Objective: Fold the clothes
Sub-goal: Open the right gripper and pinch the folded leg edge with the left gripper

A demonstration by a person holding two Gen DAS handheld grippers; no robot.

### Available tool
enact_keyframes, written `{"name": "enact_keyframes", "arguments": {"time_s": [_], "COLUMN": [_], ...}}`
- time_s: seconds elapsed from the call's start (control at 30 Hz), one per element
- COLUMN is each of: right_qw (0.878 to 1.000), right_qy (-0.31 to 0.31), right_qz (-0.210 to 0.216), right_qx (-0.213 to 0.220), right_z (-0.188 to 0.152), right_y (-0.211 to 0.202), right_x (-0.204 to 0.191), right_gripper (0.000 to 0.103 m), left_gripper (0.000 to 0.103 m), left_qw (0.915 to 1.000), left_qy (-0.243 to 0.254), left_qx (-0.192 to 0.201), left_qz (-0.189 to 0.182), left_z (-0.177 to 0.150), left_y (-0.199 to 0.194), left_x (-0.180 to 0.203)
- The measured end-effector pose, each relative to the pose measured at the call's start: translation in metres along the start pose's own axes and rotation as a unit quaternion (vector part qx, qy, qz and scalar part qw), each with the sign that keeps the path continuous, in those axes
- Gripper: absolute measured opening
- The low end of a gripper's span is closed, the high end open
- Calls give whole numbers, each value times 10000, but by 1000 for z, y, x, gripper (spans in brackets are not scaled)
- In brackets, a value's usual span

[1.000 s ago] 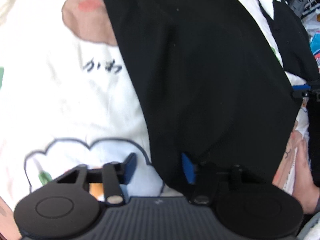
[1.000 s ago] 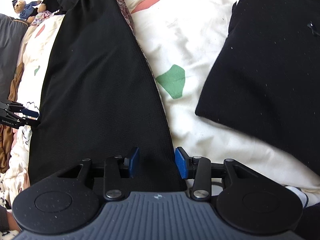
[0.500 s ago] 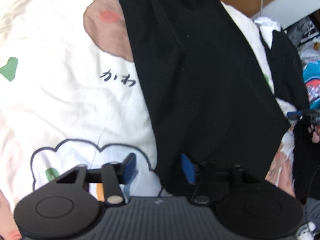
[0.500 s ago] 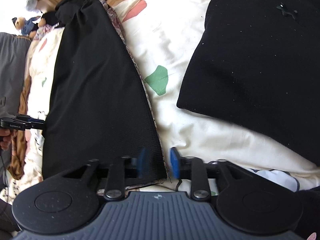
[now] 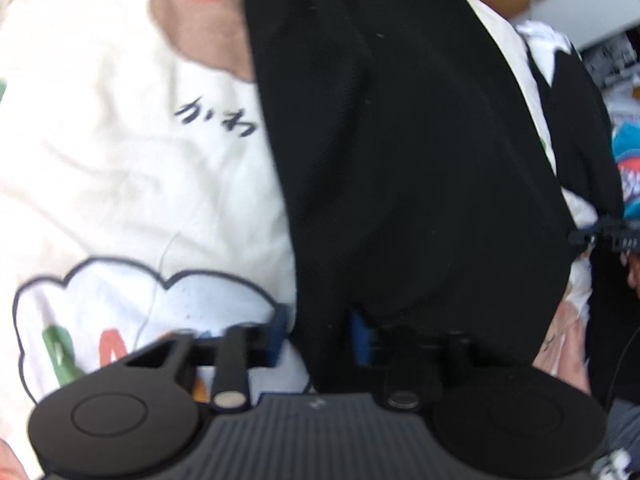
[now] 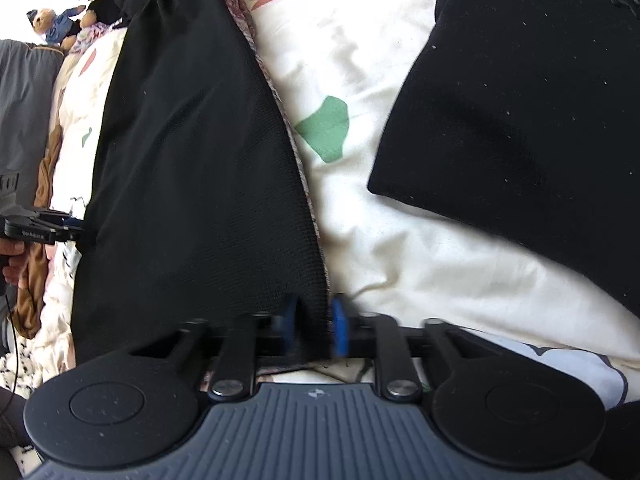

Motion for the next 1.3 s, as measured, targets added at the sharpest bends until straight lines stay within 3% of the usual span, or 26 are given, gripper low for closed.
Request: {"name": "enact_keyframes", "arguments": {"time_s": [0.13,0.5,0.63,0.7,0.8,0.83,0.93,1.03,1.1,1.17,1.23,1.3], "right_qw": [10000,9995,9988,9982,9974,9974,9977,9975,9972,9972,9961,9953], "right_qy": [-24,-13,-166,-237,-523,-592,-665,-688,-680,-668,-762,-808], "right_qz": [21,73,89,133,145,107,-20,-158,-220,-182,-372,-482], "right_qx": [-57,-297,-457,-536,-477,-390,-107,76,223,278,253,233], "right_z": [-3,0,5,11,24,29,42,51,55,57,57,57], "right_y": [-3,1,1,-3,-17,-21,-30,-34,-35,-32,-29,-23], "right_x": [1,6,4,2,-5,-7,-13,-20,-25,-30,-32,-36], "right_gripper": [9,8,10,14,33,40,41,41,41,41,41,41], "left_gripper": [7,5,30,34,42,43,44,43,43,43,43,43], "left_qw": [9999,9993,9982,9968,9928,9912,9877,9874,9864,9847,9842,9845], "left_qy": [-113,-368,-382,-210,-62,-32,37,176,454,635,665,646], "left_qx": [61,110,432,744,1171,1290,1527,1514,1467,1447,1448,1457], "left_qz": [91,-34,134,179,258,306,345,434,581,735,770,728], "left_z": [-5,-1,10,22,47,55,80,95,100,81,70,72], "left_y": [-6,-3,-18,-31,-49,-53,-61,-56,-63,-63,-68,-41], "left_x": [-8,-29,-32,-33,-37,-38,-38,-36,10,42,42,52]}}
Point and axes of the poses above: each gripper's, at about its wrist camera, not at the fingertips, and y roughly the way its jaws point, x to its right, z to its top, the point moved 2 cm from there along y, roughly the way its jaws point, and after that the axes turned 5 degrees about -x, right-handed, at the moved point
